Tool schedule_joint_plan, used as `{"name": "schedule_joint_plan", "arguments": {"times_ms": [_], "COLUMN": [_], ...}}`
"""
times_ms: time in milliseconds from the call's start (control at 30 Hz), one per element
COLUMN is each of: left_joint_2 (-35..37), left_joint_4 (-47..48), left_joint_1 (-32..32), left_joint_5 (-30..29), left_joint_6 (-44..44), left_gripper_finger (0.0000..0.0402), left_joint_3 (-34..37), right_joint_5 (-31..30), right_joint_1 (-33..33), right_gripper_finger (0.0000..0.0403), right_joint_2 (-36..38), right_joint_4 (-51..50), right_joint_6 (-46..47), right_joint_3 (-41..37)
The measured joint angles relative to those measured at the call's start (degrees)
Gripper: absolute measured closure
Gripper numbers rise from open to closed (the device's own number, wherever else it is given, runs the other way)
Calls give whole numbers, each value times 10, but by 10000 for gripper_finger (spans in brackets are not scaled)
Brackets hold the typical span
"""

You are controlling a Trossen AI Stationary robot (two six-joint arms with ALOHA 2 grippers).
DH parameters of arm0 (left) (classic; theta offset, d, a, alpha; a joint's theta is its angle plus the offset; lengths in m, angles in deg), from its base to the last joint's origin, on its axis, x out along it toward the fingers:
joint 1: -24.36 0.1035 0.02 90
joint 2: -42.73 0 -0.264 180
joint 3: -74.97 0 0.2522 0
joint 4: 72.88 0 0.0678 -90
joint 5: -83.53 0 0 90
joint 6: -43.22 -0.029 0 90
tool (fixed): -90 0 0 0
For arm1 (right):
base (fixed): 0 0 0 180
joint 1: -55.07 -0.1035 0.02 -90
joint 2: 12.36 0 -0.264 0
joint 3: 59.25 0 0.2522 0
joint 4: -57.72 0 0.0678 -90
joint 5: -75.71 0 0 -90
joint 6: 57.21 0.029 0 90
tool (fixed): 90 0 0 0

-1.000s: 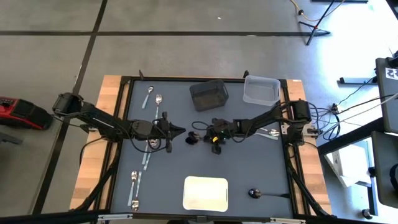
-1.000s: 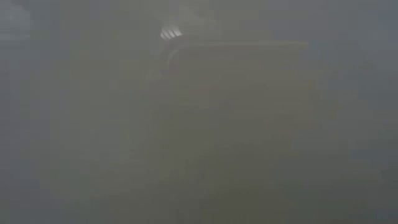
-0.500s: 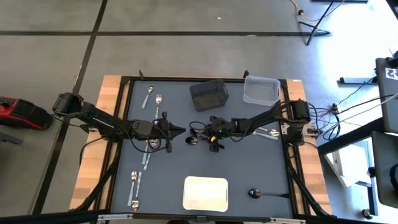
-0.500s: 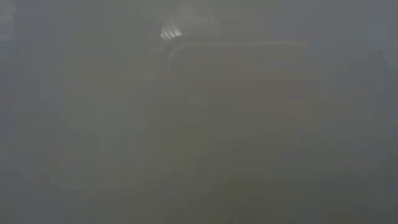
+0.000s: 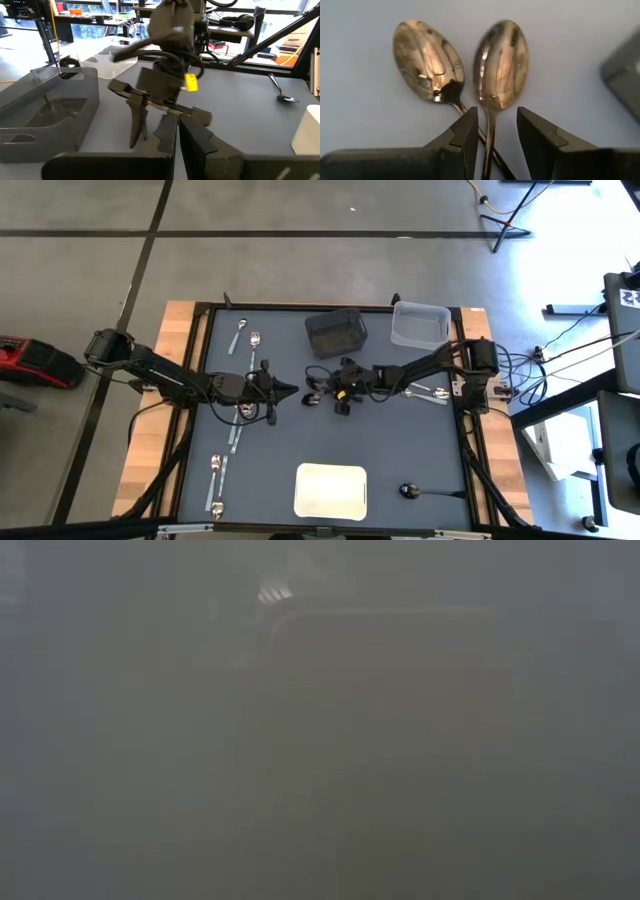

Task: Sort silverware by color (type)
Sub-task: Put the black spoon into the black bin

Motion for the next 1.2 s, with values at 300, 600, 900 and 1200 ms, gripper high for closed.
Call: {"name": "schedule_joint_plan", "arguments": {"times_ms": [300,600,900,1200], "left_joint_2": [0,0,0,0], "left_joint_4": [0,0,-1,-1], "left_joint_1": [0,0,0,0], "left_joint_5": [0,3,4,4], "left_joint_6": [0,14,15,15], "left_gripper_finger": [386,386,386,386], "left_joint_3": [0,0,0,0], "right_joint_5": [66,142,82,110], "right_joint_1": [34,22,18,18], "right_gripper_finger": [276,276,276,276], "right_joint_2": [0,3,27,21], "right_joint_4": [-12,-27,-36,-23], "right_joint_6": [46,42,30,45], "right_joint_3": [1,0,-1,-1]}}
